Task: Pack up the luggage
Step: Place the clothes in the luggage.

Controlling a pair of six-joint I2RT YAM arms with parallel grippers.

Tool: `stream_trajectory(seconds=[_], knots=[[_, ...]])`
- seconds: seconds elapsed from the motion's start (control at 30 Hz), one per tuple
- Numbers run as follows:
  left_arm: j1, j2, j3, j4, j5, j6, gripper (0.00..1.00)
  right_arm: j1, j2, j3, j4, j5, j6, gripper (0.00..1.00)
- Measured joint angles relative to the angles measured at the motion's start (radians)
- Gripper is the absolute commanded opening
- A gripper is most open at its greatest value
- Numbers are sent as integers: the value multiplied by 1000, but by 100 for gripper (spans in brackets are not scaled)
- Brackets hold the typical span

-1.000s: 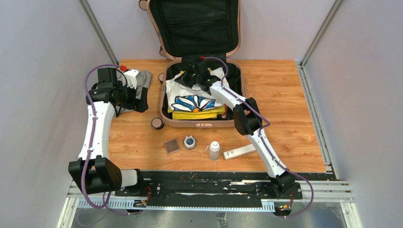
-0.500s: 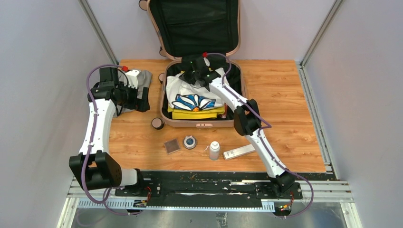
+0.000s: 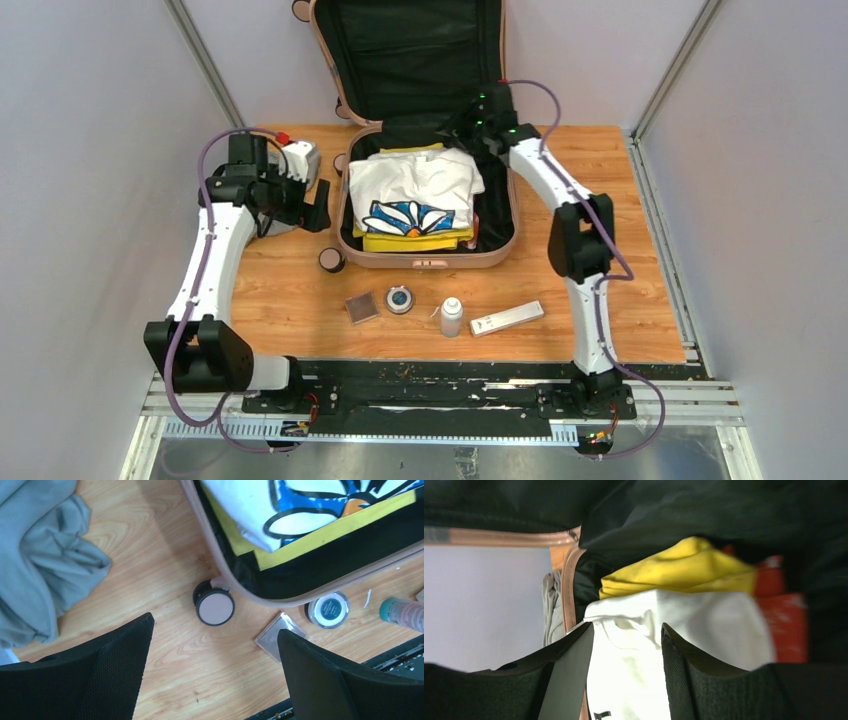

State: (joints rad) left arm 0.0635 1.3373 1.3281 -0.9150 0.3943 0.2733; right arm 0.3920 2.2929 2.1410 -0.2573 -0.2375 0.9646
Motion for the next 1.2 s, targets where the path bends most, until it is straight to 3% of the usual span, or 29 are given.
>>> stream_trajectory(seconds=[0.2, 0.53, 0.7, 0.83, 1.03, 1.2], knots=[[-150, 95, 101, 0, -51, 0, 100, -105, -125, -192, 61, -34, -14, 48], [-344, 376, 300, 58, -177, 4, 100, -117, 0, -252, 44, -72, -29, 43], [-390, 549, 417, 102, -291, 9, 100, -117, -5, -215, -24, -29, -77, 55], [-411, 607, 402, 145, -378, 31, 100, -122, -34, -159, -129, 38, -153, 59], [-441, 597, 292, 250, -478, 66, 100, -128, -200, -151, -200, 95, -228, 46], [-454, 578, 274, 273, -517, 80, 100, -105, -409, -286, -136, 79, -233, 35]])
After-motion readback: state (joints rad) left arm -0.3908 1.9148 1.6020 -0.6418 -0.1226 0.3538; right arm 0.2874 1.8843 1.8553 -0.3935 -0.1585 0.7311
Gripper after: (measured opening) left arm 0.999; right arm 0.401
